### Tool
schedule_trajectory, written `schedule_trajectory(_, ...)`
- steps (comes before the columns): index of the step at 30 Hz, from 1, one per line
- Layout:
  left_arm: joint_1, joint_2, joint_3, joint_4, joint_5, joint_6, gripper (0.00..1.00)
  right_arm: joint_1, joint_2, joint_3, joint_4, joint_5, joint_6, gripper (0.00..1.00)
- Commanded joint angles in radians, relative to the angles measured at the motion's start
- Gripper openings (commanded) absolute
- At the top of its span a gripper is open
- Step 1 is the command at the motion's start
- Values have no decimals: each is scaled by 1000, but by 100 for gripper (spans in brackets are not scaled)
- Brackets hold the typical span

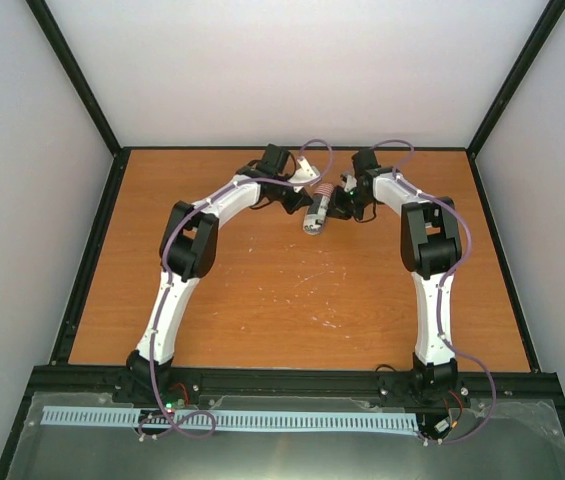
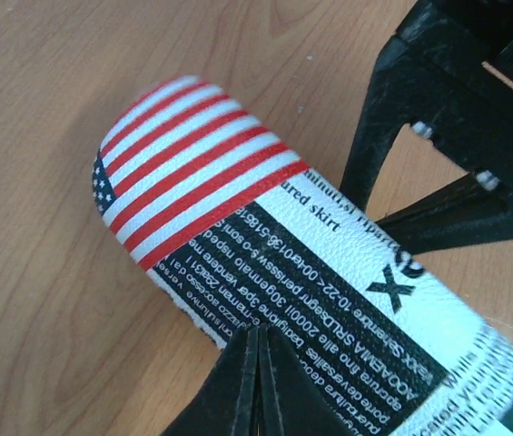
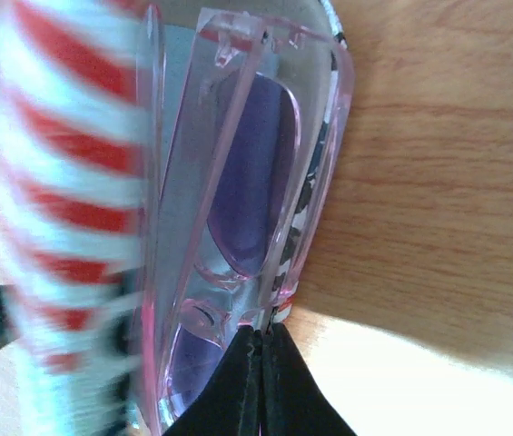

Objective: Organize the sunglasses
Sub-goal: Close the sunglasses case at the center of the board, then reset both arms

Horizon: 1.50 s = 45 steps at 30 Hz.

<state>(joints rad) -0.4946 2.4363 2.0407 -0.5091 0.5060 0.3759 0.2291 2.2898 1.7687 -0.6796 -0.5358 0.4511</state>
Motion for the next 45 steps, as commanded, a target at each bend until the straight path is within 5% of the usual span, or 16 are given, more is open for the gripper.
schedule_trajectory(1,-90,56,-25,-36,71,6,4,46,-50,-25,56,-139,-26,3)
schedule_trajectory(14,-86,23,-14,-76,8,42,3,16,-110,-96,76,-92,-18,3)
schedule_trajectory(20,-42,-83,-28,-22,50,-3,16,-59,-190,-136,40,-6,-53,5)
schedule_trajectory(25,9,-186,-5,-8,102,-73,39,-101,-249,-162,26,52,-61,8)
schedule_trajectory(27,38,-225,8,-3,108,-121,58,-114,-262,-159,11,82,-62,13)
schedule_trajectory(29,70,-257,25,-6,96,-161,96,-126,-272,-158,-1,115,-65,18)
schedule_trajectory(30,86,-269,34,-14,84,-176,99,-133,-276,-157,-6,124,-64,22)
schedule_trajectory(38,227,-376,-95,-31,-55,-225,99,-162,-336,-187,-5,202,-111,29)
schedule_trajectory(45,305,-284,-13,-153,-30,-174,99,-147,-323,-189,76,52,-123,29)
